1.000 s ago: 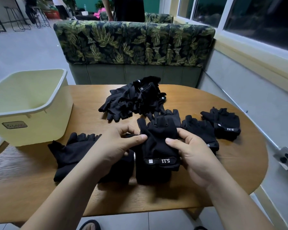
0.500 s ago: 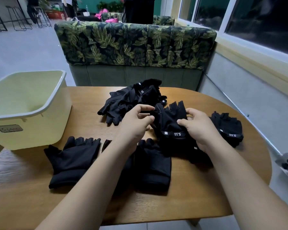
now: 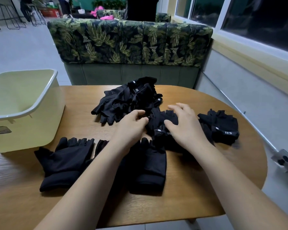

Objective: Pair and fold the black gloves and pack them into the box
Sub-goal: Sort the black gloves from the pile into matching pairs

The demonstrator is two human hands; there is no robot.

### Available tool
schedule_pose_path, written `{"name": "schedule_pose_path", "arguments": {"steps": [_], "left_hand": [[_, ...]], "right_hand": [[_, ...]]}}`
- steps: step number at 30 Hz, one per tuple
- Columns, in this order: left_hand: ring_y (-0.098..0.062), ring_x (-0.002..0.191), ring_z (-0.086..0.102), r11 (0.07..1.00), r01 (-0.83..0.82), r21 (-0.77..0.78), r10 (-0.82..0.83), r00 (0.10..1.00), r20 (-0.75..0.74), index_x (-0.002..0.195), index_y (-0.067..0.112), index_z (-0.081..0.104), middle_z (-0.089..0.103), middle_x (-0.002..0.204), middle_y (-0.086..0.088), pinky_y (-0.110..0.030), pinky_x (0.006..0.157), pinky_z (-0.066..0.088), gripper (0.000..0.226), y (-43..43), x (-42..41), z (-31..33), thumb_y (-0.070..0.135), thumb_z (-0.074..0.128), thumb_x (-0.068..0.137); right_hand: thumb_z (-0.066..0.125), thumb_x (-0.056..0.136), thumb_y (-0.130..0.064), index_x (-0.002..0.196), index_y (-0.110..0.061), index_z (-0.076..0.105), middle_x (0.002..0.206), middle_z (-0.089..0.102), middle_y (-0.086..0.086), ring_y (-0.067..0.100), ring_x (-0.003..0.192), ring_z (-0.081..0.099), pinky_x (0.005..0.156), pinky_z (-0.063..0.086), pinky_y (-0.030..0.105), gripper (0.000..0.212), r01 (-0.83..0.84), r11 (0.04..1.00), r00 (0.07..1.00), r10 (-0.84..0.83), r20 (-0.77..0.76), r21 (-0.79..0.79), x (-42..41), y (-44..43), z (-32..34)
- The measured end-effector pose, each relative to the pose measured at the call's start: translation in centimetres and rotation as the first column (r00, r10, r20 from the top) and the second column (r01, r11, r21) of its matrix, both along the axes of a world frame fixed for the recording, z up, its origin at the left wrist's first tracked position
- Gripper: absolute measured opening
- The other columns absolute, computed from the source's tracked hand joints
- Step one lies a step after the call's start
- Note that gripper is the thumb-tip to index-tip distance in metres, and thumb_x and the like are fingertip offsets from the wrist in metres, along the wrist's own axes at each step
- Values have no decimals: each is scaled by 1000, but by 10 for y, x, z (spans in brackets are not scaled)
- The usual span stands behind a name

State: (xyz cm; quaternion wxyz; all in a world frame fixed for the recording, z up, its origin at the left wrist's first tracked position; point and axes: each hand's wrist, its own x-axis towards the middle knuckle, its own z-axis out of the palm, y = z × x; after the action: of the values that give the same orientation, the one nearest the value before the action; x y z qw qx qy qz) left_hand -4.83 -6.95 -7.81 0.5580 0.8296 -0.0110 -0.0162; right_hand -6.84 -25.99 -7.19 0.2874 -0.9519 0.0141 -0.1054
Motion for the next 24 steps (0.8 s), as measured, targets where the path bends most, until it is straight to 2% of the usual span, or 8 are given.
{"name": "schedule_pose_path", "arguments": {"steps": [3, 4, 6, 9, 13, 17, 20, 24], "left_hand": [[-1, 119, 53, 967, 17, 254, -75, 972, 220, 137, 32, 67, 51, 146, 13, -13, 101, 37, 36, -1, -6, 1, 22, 58, 104], [-3, 122, 53, 952, 39, 305, -123, 957, 263, 130, 34, 71, 52, 142, 15, -15, 103, 38, 33, -1, -8, 0, 20, 57, 104], [-12, 120, 59, 912, 101, 398, -222, 937, 270, 119, 34, 77, 61, 130, 15, -31, 106, 45, 29, -1, -12, -2, 21, 56, 104], [-17, 116, 62, 804, 154, 575, -320, 926, 199, 121, 32, 77, 72, 119, 8, -36, 101, 46, 28, -1, -17, -1, 25, 55, 104], [-18, 116, 64, 768, 200, 609, -325, 940, 102, 127, 29, 74, 76, 121, 3, -33, 97, 48, 30, -1, -16, -3, 33, 52, 107], [-20, 129, 57, 732, 262, 629, -376, 925, 52, 135, 30, 69, 69, 134, 4, -44, 110, 43, 34, -2, -15, -7, 40, 49, 109], [-21, 137, 53, 719, 322, 616, -420, 907, 16, 145, 30, 63, 62, 146, 5, -44, 114, 41, 40, -1, -17, -7, 43, 48, 110], [-17, 133, 52, 768, 322, 554, -413, 910, 44, 145, 25, 63, 64, 139, 2, -30, 111, 38, 39, 8, -21, 5, 38, 52, 109]], "right_hand": [[59, 106, -40, 147, -32, 61, 158, 48, -5, 20, 148, 38, 121, 33, 39, 42, -141, 984, 990, 139, -29, -106, -5, 2, -6], [55, 108, -43, 150, -34, 58, 160, 47, -4, 21, 150, 36, 122, 33, 41, 43, -167, 976, 985, 158, -75, -142, -6, 3, -7], [48, 110, -45, 154, -37, 53, 164, 44, -4, 22, 153, 34, 123, 34, 45, 45, -201, 960, 974, 173, -150, -197, -4, 3, -10], [40, 112, -46, 157, -35, 49, 167, 42, -2, 23, 155, 34, 123, 34, 49, 47, -237, 941, 956, 183, -227, -241, 2, 4, -13], [36, 112, -49, 156, -33, 50, 166, 42, -4, 23, 152, 40, 121, 38, 49, 48, -259, 919, 942, 172, -289, -299, 9, 6, -12], [38, 110, -53, 153, -36, 52, 162, 45, -8, 21, 145, 48, 111, 46, 46, 48, -261, 905, 935, 151, -321, -337, 14, 2, -4], [44, 107, -53, 148, -34, 57, 148, 57, -4, 24, 134, 55, 102, 51, 43, 47, -243, 887, 937, 111, -330, -393, 19, 0, 4], [55, 101, -41, 127, -29, 70, 121, 70, -2, 25, 115, 64, 91, 57, 42, 33, -181, 919, 964, 96, -248, -350, 28, 2, 14]]}}
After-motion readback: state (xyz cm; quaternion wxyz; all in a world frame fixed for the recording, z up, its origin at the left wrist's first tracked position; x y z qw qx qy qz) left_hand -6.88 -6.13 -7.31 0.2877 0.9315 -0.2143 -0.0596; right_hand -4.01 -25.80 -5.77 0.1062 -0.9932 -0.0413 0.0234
